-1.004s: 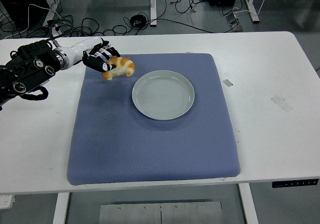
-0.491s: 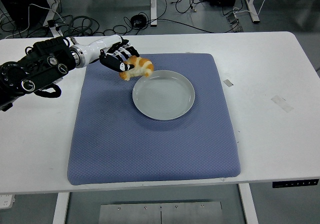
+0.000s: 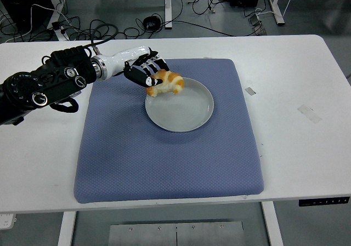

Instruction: Place the bread on the plate

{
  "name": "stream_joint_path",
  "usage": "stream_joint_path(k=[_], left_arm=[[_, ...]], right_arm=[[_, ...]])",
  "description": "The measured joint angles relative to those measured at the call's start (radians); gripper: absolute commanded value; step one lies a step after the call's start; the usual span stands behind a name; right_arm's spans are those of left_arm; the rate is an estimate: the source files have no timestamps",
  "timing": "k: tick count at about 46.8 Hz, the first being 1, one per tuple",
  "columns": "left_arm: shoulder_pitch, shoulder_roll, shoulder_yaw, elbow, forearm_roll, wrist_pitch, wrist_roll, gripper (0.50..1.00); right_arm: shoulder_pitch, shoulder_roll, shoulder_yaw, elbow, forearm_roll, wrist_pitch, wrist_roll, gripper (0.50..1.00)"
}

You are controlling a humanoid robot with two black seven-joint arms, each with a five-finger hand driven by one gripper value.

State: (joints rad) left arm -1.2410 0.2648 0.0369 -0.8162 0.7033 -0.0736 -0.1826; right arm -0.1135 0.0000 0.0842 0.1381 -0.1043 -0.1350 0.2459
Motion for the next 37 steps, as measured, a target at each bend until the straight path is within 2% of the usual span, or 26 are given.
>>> stream_joint_path(k=[14,37], left_arm=[[0.010,-0.048,0.001,0.000,0.000,0.001,0.001,0.587],[0.037,-0.052,0.011,0.010,-0.001,0.009,0.002,0.616]], right_arm=[[0.000,0.000,0.000,0.000,0.000,0.000,0.000,1.000],[0.000,0.000,0.000,0.000,0.000,0.000,-0.001,1.000]])
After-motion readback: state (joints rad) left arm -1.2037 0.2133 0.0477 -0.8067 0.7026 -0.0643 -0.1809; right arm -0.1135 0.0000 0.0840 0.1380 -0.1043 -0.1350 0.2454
